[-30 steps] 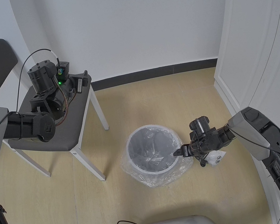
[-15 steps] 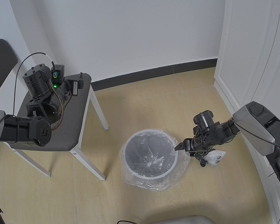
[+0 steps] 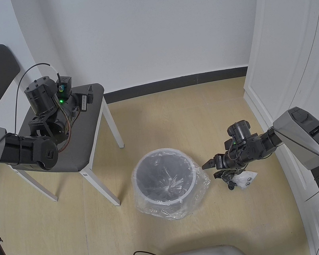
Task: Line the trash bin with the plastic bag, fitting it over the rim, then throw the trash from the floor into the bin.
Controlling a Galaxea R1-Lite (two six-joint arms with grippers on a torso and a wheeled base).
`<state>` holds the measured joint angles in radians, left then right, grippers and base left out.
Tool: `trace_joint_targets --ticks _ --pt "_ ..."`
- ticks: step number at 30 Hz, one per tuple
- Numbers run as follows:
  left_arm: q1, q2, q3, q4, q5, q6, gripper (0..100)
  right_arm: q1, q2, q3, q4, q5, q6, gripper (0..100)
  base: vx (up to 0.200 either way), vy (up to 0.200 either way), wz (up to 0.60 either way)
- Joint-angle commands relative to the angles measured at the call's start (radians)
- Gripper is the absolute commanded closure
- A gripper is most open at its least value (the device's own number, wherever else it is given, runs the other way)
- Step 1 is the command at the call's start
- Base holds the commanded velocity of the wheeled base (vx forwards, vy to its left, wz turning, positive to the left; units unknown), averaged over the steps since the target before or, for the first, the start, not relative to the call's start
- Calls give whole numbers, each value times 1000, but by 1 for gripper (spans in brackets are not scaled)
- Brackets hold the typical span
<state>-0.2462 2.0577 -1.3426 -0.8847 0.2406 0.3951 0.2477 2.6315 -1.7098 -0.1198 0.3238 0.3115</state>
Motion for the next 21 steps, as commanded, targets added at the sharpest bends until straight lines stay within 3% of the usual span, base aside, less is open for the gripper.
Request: trace_joint_targets --ticks 1,8,14,21 --pt "4 -1 25 -17 0 1 0 -10 39 -19 -15 -11 -14 0 0 0 0" --pt "2 10 63 -92 -3 -2 0 18 114 -73 -66 -104 -20 0 0 0 0" --pt "-7 1 85 -134 -4 -1 0 18 153 -134 -54 -118 -12 0 0 0 0" --pt "-99 -48 138 -224 -1 -25 0 13 242 -248 -54 -167 -11 0 0 0 0"
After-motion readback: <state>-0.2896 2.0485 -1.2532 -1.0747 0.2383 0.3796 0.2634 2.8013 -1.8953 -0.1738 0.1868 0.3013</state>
